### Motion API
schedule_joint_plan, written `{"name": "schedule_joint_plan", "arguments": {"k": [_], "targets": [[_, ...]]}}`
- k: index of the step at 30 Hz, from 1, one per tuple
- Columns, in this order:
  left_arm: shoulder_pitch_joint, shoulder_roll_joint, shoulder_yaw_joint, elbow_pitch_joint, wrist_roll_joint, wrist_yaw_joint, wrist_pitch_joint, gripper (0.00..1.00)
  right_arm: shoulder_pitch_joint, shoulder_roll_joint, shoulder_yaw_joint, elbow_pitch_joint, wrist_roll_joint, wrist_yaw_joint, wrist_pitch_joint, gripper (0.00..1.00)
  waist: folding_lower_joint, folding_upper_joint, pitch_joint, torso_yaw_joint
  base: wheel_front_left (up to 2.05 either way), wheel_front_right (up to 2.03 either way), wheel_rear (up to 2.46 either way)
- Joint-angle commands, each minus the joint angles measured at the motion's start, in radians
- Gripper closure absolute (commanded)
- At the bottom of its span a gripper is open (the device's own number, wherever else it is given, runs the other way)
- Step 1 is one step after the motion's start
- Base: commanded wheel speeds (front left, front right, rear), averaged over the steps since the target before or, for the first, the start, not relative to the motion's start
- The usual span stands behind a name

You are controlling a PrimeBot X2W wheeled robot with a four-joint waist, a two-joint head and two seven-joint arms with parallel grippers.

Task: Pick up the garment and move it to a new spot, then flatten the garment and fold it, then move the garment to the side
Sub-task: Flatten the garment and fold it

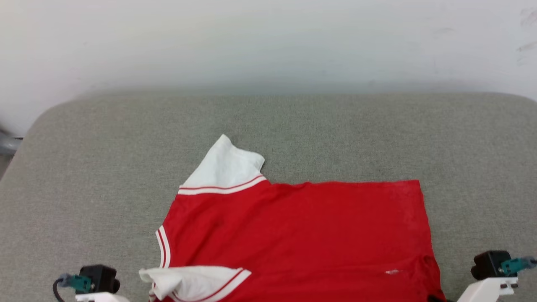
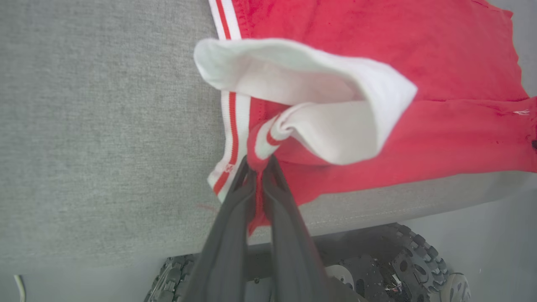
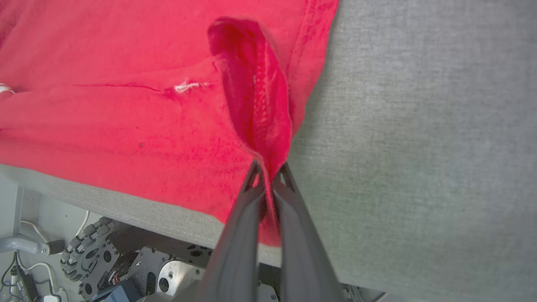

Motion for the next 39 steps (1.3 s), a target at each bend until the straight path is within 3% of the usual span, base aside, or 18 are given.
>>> {"name": "schedule_joint_plan", "arguments": {"k": [1,9,10,11,12,16,21,28,35,39], "targets": [[0.028,0.004,0.004,0.002,-0.014,0.004,-0.006,1.00,0.031,0.011,-0.011,-0.005,-0.007,-0.001,0.004,1.00,0.0001,-0.0001,-0.014,-0.004,0.00,0.00,0.00],[0.064,-0.063,-0.018,0.087,-0.061,-0.033,-0.012,1.00,0.087,0.065,-0.023,0.042,-0.019,-0.001,-0.028,1.00,0.0001,-0.0001,-0.021,-0.007,0.00,0.00,0.00],[0.055,-0.076,-0.020,0.102,-0.061,-0.039,-0.017,0.96,0.086,0.072,-0.026,0.047,-0.017,-0.001,-0.044,0.97,0.0001,-0.0001,-0.021,-0.007,0.00,0.00,0.00],[0.048,-0.083,-0.024,0.117,-0.057,-0.045,-0.018,0.59,0.083,0.078,-0.029,0.055,-0.017,-0.001,-0.058,0.53,0.0001,-0.0001,-0.021,-0.007,0.00,0.00,0.00],[0.042,-0.092,-0.023,0.134,-0.056,-0.050,-0.023,0.00,0.082,0.079,-0.026,0.064,-0.021,-0.001,-0.068,0.00,0.0001,-0.0001,-0.022,-0.007,0.00,0.00,0.00],[0.008,-0.101,-0.015,0.171,-0.022,-0.055,-0.062,0.00,0.064,0.090,-0.022,0.055,-0.036,-0.001,-0.155,0.00,0.0001,-0.0001,-0.026,-0.007,0.00,0.00,0.00],[-0.038,-0.080,0.013,0.168,0.047,-0.031,-0.135,0.00,0.040,0.092,-0.032,0.003,-0.102,-0.001,-0.310,0.00,0.0001,-0.0001,-0.033,-0.005,0.00,0.00,0.00],[-0.136,-0.100,0.037,0.145,0.168,-0.004,-0.263,0.00,-0.008,0.150,-0.072,-0.084,-0.201,-0.001,-0.521,0.00,0.0001,-0.0001,-0.018,-0.006,0.00,0.00,0.00],[-0.265,-0.147,0.051,0.177,0.273,-0.014,-0.395,0.00,-0.077,0.180,-0.056,-0.181,-0.260,-0.001,-0.625,0.00,0.0001,-0.0001,0.076,-0.035,0.00,0.00,0.00],[-0.370,-0.173,0.055,0.219,0.315,-0.044,-0.439,0.00,-0.138,0.194,-0.041,-0.235,-0.290,-0.001,-0.656,0.00,0.0001,-0.0001,0.176,-0.066,0.00,0.00,0.00]]}}
